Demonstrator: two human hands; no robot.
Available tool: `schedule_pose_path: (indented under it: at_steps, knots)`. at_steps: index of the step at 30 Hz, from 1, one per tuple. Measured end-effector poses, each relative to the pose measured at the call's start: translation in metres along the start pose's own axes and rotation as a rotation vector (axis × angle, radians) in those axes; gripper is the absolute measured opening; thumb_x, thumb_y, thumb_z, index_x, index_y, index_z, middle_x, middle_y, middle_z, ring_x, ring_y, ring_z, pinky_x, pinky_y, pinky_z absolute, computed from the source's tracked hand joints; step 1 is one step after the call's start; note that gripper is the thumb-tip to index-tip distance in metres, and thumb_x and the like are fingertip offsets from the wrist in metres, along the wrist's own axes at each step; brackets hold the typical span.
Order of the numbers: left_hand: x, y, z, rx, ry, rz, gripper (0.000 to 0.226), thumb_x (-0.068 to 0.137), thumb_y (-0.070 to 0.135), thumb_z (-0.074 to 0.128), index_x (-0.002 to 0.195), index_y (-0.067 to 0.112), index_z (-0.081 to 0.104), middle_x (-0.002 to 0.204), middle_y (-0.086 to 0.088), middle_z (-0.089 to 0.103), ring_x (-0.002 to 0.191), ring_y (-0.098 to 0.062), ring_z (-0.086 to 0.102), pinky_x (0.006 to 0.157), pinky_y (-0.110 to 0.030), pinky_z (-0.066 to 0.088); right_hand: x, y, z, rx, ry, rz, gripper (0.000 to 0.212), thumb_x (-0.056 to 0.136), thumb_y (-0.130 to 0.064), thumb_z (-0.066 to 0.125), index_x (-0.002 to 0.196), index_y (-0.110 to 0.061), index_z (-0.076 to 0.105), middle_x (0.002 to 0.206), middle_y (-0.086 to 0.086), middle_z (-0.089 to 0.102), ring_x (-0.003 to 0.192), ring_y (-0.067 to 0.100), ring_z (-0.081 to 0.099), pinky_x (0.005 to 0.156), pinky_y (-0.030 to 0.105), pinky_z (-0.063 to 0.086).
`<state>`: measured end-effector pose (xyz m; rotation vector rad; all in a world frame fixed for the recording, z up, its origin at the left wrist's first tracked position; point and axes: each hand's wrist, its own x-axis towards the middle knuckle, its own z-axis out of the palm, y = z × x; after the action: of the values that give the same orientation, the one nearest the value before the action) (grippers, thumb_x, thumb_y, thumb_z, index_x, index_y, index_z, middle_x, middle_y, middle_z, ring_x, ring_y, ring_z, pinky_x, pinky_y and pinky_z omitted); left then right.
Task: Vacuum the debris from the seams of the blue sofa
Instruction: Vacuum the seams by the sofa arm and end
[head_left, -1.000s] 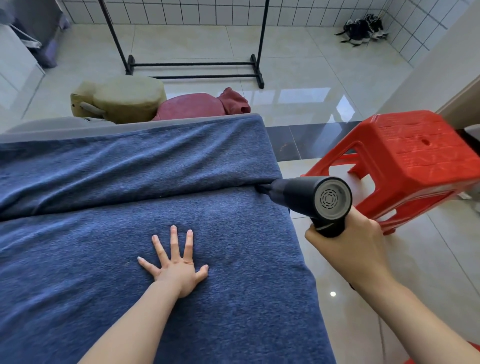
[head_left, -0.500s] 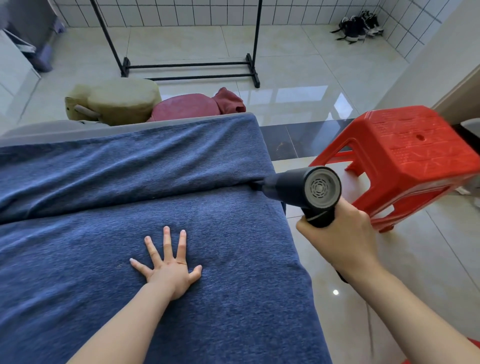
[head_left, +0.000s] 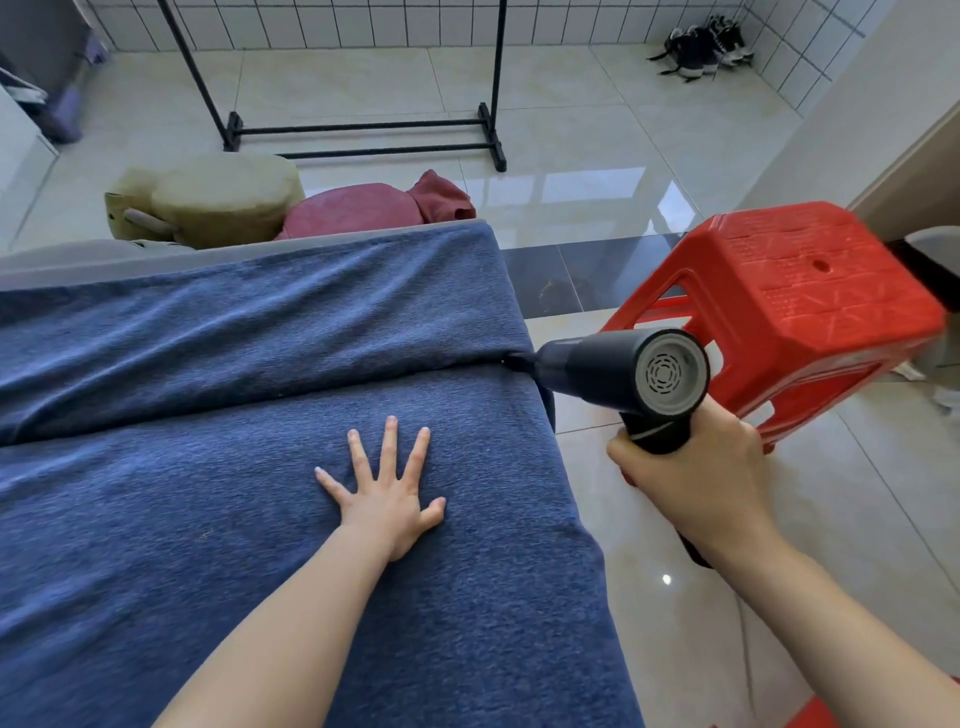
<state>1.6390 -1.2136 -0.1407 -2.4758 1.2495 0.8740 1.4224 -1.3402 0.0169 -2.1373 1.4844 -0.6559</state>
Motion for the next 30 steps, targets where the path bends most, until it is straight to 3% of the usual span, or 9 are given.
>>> schedule_pose_path:
  at_steps: [6, 12, 20, 22, 25, 28, 30]
  knots:
    - [0.0, 0.0, 0.001, 0.001, 0.013, -0.005, 0.086, 0.089, 0.071, 0.03, 0.142, 0.043, -0.032, 0.149, 0.003, -0.044, 0.135, -0.042, -0.037, 0.1, -0.08, -0.004, 0.007, -0.004, 0.013, -0.004, -0.062, 0.022, 0.026, 0.063, -0.043, 0.064, 0.078, -0.026, 0.051, 0.069, 0.005, 0.066, 0.074, 0.039, 0.063, 0.066, 0.046, 0.055]
    - [0.002, -0.001, 0.002, -0.013, -0.002, -0.01, 0.086, 0.089, 0.07, 0.03, 0.141, 0.044, -0.034, 0.148, 0.004, -0.046, 0.134, -0.042, -0.04, 0.1, -0.08, -0.005, 0.012, -0.002, 0.006, -0.037, -0.058, 0.035, 0.025, 0.067, -0.032, 0.073, 0.082, -0.024, 0.054, 0.071, 0.004, 0.066, 0.077, 0.039, 0.063, 0.067, 0.043, 0.054]
    - [0.003, 0.001, 0.0, -0.002, -0.009, -0.022, 0.085, 0.089, 0.07, 0.03, 0.14, 0.045, -0.033, 0.148, 0.005, -0.046, 0.135, -0.041, -0.04, 0.1, -0.08, -0.006, 0.01, -0.005, 0.022, -0.04, -0.087, 0.138, 0.028, 0.07, -0.037, 0.07, 0.091, -0.023, 0.059, 0.08, 0.006, 0.071, 0.083, 0.038, 0.065, 0.075, 0.046, 0.056]
    - [0.0, 0.001, 0.0, 0.003, 0.006, -0.015, 0.085, 0.089, 0.071, 0.029, 0.141, 0.045, -0.032, 0.149, 0.005, -0.044, 0.136, -0.04, -0.037, 0.101, -0.08, -0.005, 0.006, -0.007, 0.022, 0.001, -0.103, 0.181, 0.026, 0.071, -0.035, 0.07, 0.091, -0.023, 0.06, 0.079, 0.004, 0.071, 0.084, 0.037, 0.065, 0.076, 0.045, 0.056]
    - [-0.008, -0.005, 0.003, 0.029, 0.038, 0.018, 0.081, 0.091, 0.071, 0.025, 0.143, 0.043, -0.03, 0.152, 0.006, -0.04, 0.14, -0.037, -0.033, 0.104, -0.076, -0.003, 0.003, -0.008, 0.016, 0.126, -0.115, 0.254, 0.018, 0.071, -0.033, 0.072, 0.077, -0.026, 0.055, 0.069, -0.007, 0.066, 0.079, 0.03, 0.067, 0.072, 0.037, 0.053]
    - [-0.021, -0.014, 0.007, 0.042, 0.061, 0.068, 0.077, 0.094, 0.067, 0.025, 0.146, 0.041, -0.025, 0.155, 0.007, -0.033, 0.143, -0.032, -0.029, 0.111, -0.07, -0.003, -0.008, -0.01, 0.007, 0.316, -0.129, 0.306, 0.026, 0.064, -0.045, 0.072, 0.079, -0.029, 0.058, 0.072, -0.007, 0.067, 0.076, 0.03, 0.071, 0.077, 0.047, 0.059]
    - [-0.031, -0.02, 0.009, 0.056, 0.061, 0.093, 0.075, 0.095, 0.063, 0.027, 0.149, 0.04, -0.02, 0.157, 0.008, -0.029, 0.145, -0.028, -0.024, 0.114, -0.065, -0.001, -0.02, -0.013, -0.001, 0.437, -0.16, 0.337, 0.03, 0.069, -0.044, 0.078, 0.087, -0.025, 0.061, 0.074, -0.002, 0.067, 0.07, 0.029, 0.071, 0.077, 0.052, 0.06]
